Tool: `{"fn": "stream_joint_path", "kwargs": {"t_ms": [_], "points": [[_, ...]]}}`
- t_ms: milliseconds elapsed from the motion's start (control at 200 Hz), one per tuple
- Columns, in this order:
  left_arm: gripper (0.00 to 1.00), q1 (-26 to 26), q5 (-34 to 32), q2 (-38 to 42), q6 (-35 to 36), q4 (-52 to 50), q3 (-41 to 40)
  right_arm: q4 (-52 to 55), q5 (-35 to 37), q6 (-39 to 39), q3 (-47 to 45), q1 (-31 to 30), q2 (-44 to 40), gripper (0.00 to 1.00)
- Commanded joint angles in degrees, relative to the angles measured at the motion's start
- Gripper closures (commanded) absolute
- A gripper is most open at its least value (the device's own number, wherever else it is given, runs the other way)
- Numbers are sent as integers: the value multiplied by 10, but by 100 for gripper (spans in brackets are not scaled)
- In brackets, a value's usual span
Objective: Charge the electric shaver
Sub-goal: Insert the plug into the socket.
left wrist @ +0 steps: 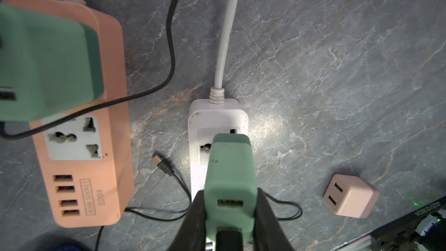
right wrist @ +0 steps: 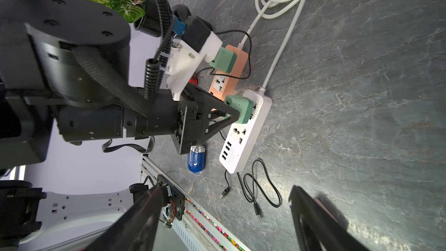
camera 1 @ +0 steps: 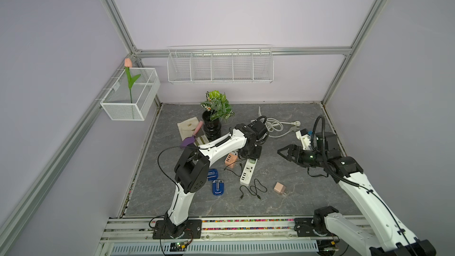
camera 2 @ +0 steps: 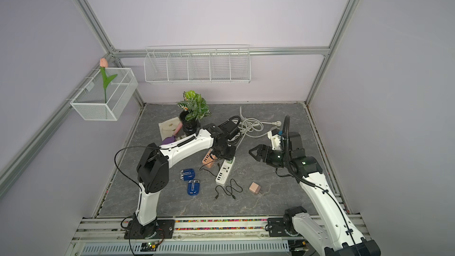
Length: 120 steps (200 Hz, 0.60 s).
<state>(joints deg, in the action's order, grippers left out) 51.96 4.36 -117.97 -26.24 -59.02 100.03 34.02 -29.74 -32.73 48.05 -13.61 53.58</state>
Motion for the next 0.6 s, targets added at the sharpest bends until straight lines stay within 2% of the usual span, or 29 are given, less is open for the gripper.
{"fn": "stream_joint_path", "kwargs": {"t_ms": [0,295,595], "points": [[100,5,-3,-17,-3,-24,10,-10,4,-1,-3,-1,-6,15],[100,6,-22,-46,-12,-36,44,-7,5,-3,1,-1,-8,15],[100,31,-76,-134,-14,-140,168,-1,13,-4,-1,-1,-18,15]]}}
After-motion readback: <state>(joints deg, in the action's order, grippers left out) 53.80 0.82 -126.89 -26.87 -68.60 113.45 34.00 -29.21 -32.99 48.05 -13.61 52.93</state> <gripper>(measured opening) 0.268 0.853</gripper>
